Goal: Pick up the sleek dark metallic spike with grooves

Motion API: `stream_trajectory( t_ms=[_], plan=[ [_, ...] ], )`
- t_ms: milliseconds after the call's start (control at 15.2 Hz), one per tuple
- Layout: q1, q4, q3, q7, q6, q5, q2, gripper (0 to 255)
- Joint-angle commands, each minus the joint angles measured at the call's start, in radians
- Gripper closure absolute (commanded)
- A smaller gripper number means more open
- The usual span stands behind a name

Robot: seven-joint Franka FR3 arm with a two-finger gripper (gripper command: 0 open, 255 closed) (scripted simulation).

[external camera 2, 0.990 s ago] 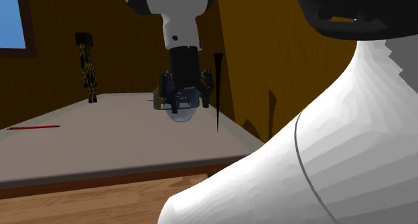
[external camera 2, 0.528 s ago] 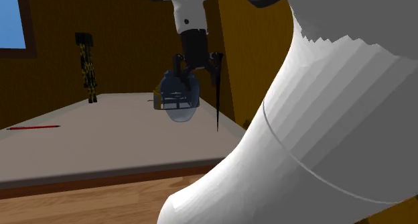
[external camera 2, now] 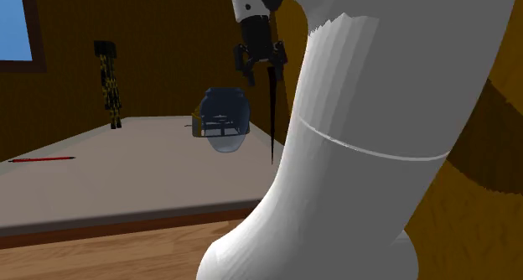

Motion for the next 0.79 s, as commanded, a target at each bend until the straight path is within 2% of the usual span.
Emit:
stream_trajectory(
  t_ms=[0,396,726],
  plan=[
    [-0.006,0.098,-0.009,-0.032,-0.026,-0.017,0.061,0],
    [-0.027,0.488,-0.037,-0.146,-0.143,-0.06,0.297,0],
    [-0.026,0.342,-0.037,-0.12,-0.059,-0.056,0.239,0]
  ],
)
